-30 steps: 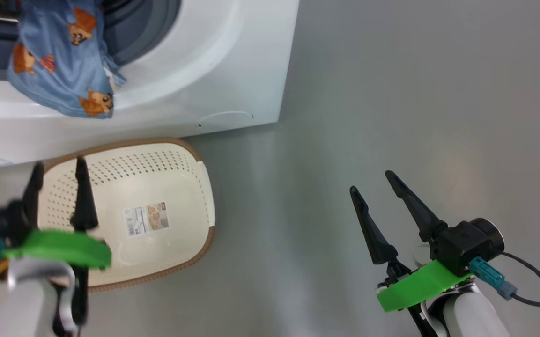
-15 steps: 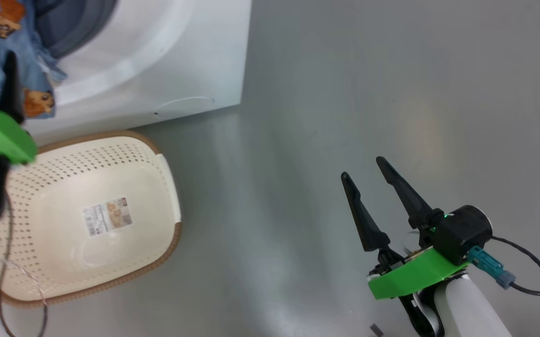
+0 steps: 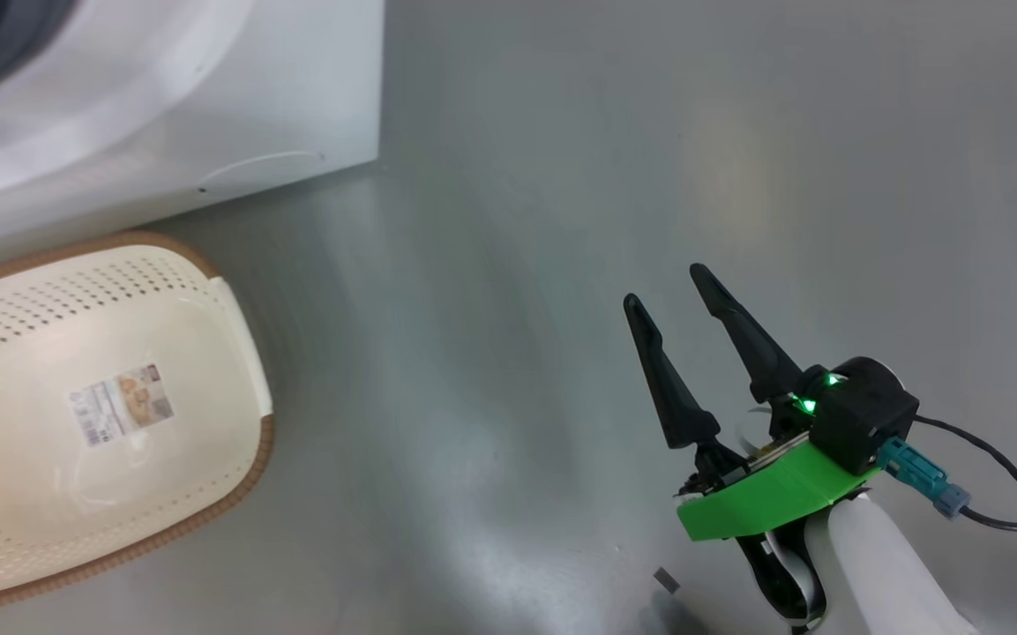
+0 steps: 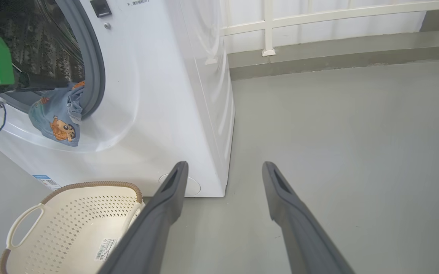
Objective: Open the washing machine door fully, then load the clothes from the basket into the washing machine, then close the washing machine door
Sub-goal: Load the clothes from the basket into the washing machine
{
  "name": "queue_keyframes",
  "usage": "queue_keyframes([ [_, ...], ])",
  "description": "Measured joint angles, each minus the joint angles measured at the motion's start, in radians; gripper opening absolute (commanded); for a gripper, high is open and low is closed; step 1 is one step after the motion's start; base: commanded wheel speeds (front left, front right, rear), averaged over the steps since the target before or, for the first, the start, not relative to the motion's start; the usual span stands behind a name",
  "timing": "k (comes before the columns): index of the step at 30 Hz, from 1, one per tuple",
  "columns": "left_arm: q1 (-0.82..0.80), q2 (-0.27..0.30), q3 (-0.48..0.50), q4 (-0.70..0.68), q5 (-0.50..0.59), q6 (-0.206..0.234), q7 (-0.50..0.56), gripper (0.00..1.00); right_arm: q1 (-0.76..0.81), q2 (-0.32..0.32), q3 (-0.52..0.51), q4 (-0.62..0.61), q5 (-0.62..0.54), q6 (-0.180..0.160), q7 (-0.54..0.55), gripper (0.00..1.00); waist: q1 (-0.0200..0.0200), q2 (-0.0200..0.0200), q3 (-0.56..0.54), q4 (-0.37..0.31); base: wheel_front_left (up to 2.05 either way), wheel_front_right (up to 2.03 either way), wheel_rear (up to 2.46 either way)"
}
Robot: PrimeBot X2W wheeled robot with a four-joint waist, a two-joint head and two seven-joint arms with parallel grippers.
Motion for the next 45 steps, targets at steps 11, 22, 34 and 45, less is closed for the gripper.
queue_keyframes([
  [11,-0.078,0.028,-0.015,0.049,0.007,0.032,0.132,0.82,-0.026,0.000,0.020,-0.009,0.009,0.000,0.000,1.00,0.0000,0.0000,0.046,-0.035,0.00,0.00,0.00],
  [22,-0.116,0.038,-0.009,0.022,0.008,0.069,0.136,0.00,-0.035,0.000,0.025,-0.020,0.010,0.000,0.000,1.00,0.0000,0.0000,0.077,-0.036,0.00,0.00,0.00],
  [34,-0.248,0.098,0.024,-0.021,0.077,0.109,-0.078,0.00,-0.069,0.000,0.059,-0.033,0.055,0.000,0.000,1.00,0.0000,0.0000,0.126,-0.076,0.00,0.00,0.00],
  [45,-0.480,0.194,-0.003,0.025,0.196,0.057,-0.347,0.00,-0.088,0.001,0.097,-0.044,0.095,0.000,-0.007,1.00,0.0000,0.0000,0.192,-0.153,0.00,0.00,0.00],
])
